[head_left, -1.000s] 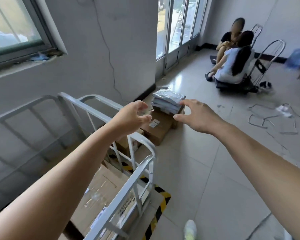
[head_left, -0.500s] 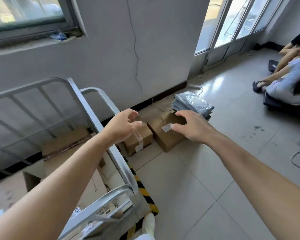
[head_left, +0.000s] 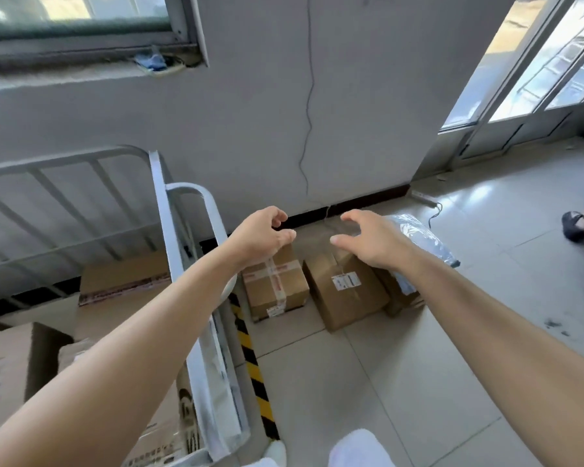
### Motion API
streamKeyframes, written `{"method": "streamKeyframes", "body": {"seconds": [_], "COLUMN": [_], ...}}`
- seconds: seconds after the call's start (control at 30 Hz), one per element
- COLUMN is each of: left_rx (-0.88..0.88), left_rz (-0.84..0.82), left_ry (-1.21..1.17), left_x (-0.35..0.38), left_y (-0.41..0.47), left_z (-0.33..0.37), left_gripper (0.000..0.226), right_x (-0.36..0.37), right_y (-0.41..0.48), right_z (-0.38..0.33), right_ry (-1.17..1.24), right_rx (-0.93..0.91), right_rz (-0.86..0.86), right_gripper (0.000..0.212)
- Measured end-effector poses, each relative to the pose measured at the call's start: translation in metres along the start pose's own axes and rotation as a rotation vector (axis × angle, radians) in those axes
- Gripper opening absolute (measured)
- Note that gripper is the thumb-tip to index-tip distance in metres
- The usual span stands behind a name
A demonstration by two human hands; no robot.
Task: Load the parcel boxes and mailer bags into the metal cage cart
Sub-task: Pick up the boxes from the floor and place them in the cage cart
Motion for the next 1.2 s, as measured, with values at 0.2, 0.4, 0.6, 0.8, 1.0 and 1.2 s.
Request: {"method": "streamKeyframes", "body": {"seconds": [0.2, 0.4, 0.6, 0.8, 1.0, 1.2], "left_rx": [-0.185, -0.397, -0.542, -0.655, -0.764, -0.846], "left_rz": [0.11, 0.174, 0.158, 0.101, 0.096, 0.038], "left_ry": [-0.041, -0.098, -0.128, -0.136, -0.12, -0.098], "left_x": [0.003, 0.035, 0.078, 0.117, 0.152, 0.211], "left_y": [0.069, 0.136, 0.196, 0.25, 0.3, 0.332], "left_z": [-0.025, -0.051, -0.097, -0.168, -0.256, -0.352], "left_gripper": [0.044, 0.047, 0.049, 0.049, 0.05, 0.045], "right_x": [0.016, 0.033, 0.067, 0.125, 0.212, 0.314], "right_y": [0.103, 0.199, 0.274, 0.337, 0.391, 0.432], "right_z": [0.008, 0.037, 0.08, 0.127, 0.153, 0.199], "right_ry": [-0.029, -0.044, -0.073, -0.036, -0.002, 0.009], "right_rx": [-0.111, -0.17, -0.111, 0.028, 0.114, 0.228], "right_rz": [-0.163, -0.297, -0.387, -0.436, -0.492, -0.541], "right_gripper": [0.06, 0.06, 0.06, 0.061, 0.061, 0.063]}}
Point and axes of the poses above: each hand's wrist, its own y-axis towards the middle knuckle, its own x-axis out of the palm, z = x × y, the point moved 9 cm from there along y, towards the middle knuckle, and after that the axes turned 2 degrees about z, right-handed, at the moved point
